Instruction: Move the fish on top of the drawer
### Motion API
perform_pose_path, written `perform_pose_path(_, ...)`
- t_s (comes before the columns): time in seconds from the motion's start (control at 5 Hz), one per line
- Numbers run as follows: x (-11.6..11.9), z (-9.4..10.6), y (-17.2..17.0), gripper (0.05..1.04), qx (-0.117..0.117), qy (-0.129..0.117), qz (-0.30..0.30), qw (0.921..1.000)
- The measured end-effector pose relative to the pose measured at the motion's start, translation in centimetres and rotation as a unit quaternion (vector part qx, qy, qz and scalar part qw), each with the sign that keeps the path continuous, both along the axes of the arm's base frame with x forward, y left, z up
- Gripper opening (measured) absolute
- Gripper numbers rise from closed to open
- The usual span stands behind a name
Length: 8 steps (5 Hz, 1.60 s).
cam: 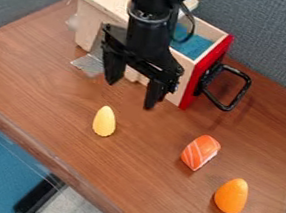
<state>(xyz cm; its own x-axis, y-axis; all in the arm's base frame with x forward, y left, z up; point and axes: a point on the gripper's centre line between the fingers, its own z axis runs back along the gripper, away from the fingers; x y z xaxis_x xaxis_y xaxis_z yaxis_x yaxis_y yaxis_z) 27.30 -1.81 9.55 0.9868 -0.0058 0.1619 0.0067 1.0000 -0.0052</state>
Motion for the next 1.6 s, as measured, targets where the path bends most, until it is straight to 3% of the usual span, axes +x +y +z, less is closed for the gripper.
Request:
perform_pose_path(0.4, 0.7, 1.4, -5.9, 1.001, 0.001, -0.028, -0.061, 0.9977)
perform_pose_path(0.6, 1.0, 0.2, -7.2, 1.001, 0.013, -0.023, -0.062, 0.9978)
perform_pose_path(1.0, 4.7, -3.2, -8.3, 1.001, 0.026, -0.009, -0.041, 0.9988)
perform_pose_path(1.4, 5.9, -7.3, -9.8, 1.001, 0.039, 0.026, -0.055, 0.9974)
perform_pose_path(1.6, 6.1, -9.1, -10.6, 0.952, 0.046, 0.042, -0.060, 0.9962)
